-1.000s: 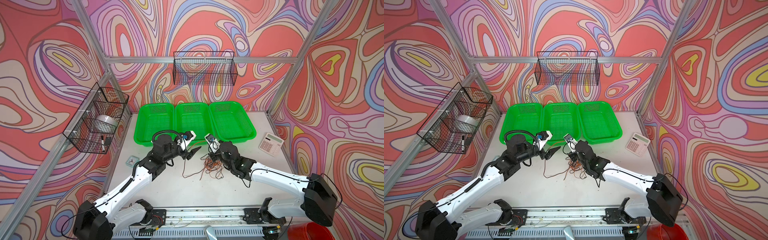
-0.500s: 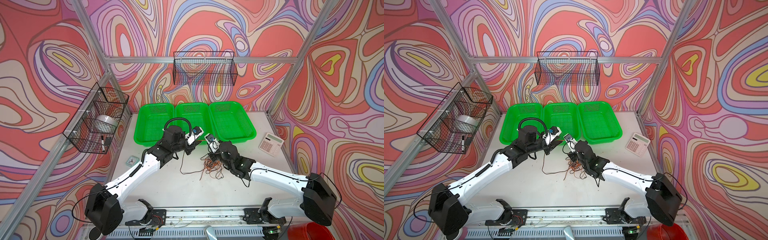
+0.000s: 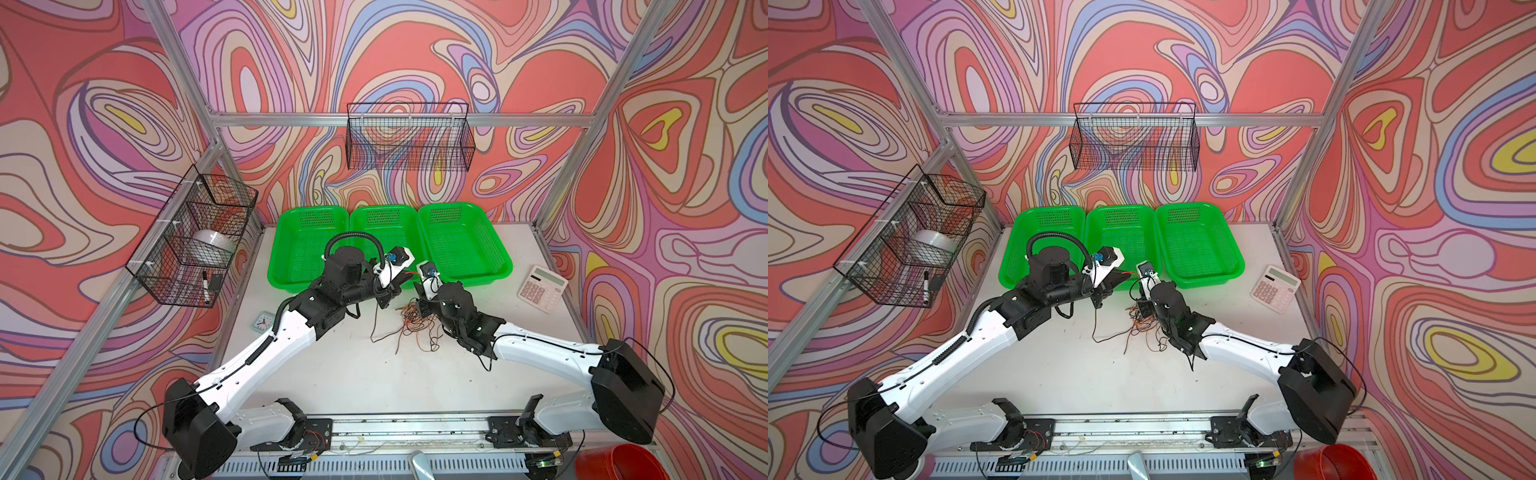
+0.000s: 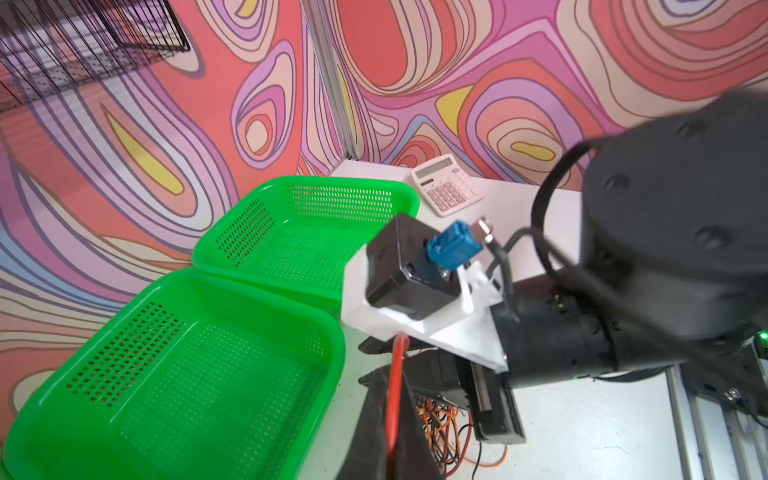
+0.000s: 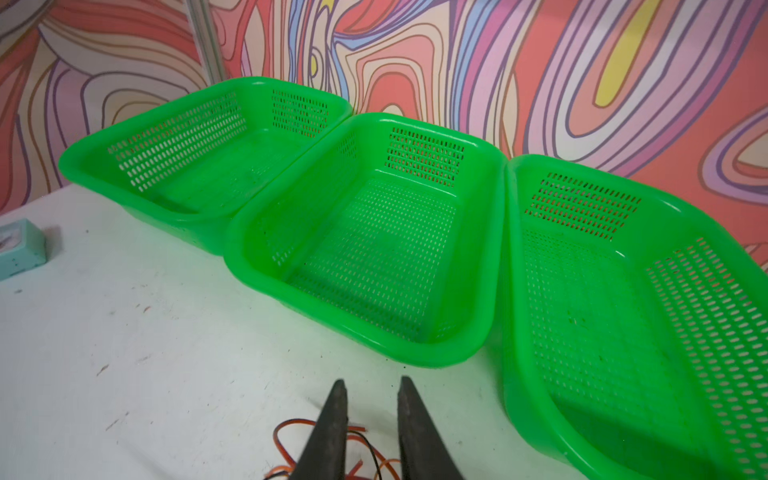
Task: Untangle the cables
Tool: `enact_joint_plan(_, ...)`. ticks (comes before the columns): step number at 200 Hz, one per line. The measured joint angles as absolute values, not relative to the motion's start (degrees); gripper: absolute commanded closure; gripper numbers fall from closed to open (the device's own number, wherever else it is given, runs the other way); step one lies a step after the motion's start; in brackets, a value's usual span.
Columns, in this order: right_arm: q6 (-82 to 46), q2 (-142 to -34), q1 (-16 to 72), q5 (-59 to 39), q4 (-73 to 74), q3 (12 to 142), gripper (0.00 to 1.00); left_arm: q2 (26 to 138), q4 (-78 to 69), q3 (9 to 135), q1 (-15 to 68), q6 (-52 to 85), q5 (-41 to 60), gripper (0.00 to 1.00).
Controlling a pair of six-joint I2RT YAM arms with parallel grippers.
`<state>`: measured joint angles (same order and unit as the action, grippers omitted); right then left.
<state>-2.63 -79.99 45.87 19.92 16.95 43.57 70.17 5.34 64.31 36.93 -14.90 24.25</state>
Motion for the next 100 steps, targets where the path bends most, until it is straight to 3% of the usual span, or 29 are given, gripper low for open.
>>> enact_joint_plan(100, -10.5, -87.0, 45.5, 22.0, 30.0, 39.0, 0.76, 71.5, 11.5, 80.4, 37.9, -13.5, 26.6, 1.0)
